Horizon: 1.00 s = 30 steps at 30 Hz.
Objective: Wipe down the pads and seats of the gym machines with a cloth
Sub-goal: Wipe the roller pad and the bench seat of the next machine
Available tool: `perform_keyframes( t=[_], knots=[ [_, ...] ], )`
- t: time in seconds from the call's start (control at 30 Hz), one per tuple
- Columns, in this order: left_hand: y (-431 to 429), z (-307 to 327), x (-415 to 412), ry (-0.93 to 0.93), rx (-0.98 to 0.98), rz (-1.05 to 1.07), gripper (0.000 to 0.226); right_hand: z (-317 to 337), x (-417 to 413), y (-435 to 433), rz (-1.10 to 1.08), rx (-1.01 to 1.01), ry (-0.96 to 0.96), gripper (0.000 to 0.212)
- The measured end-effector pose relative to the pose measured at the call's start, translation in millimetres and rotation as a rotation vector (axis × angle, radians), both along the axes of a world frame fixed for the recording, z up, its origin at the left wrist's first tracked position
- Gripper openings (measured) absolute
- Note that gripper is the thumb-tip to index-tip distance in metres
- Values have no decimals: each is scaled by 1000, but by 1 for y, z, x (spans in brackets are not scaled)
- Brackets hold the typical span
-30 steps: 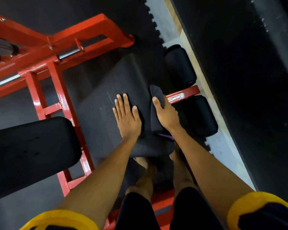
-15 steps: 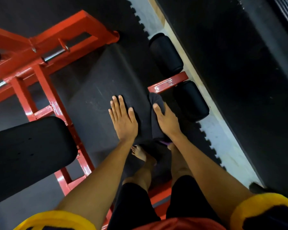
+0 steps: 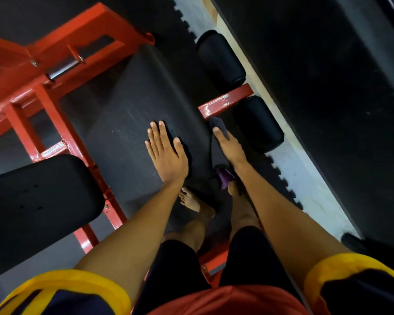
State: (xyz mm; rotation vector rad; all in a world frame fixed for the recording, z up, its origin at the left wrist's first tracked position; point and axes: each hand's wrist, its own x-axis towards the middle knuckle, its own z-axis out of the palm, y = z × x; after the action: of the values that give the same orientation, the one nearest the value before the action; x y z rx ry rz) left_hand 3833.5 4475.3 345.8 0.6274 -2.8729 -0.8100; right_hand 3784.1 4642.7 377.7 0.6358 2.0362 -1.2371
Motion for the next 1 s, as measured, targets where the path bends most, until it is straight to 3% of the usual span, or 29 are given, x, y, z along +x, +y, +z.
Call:
perform_keyframes(
  t=[0.1, 0.2, 0.27, 0.57, 0.7, 0.8, 1.0],
  knots=[
    [-1, -1, 0, 2, -6, 5, 60, 13, 39, -10, 57, 126, 237, 58],
    [-2, -2, -2, -11, 18, -16, 61, 20, 80, -23, 383, 384, 642, 61],
    [-7, -1, -2, -18, 24, -52, 61, 10, 85, -22, 551, 477, 745, 60],
    [-44, -10, 14, 56, 106, -151, 56, 13, -13, -89, 847, 726, 863, 59],
    [-44, -15, 27, 47, 93, -16, 55, 23, 40, -49, 1132, 557, 1041, 60],
    [-47, -16, 31, 35, 113, 61, 53, 21, 40, -7, 1306, 494, 1064, 57],
    [-45, -20, 38, 60, 108, 134, 52, 23, -14, -81, 1055, 658, 865, 53]
  ],
)
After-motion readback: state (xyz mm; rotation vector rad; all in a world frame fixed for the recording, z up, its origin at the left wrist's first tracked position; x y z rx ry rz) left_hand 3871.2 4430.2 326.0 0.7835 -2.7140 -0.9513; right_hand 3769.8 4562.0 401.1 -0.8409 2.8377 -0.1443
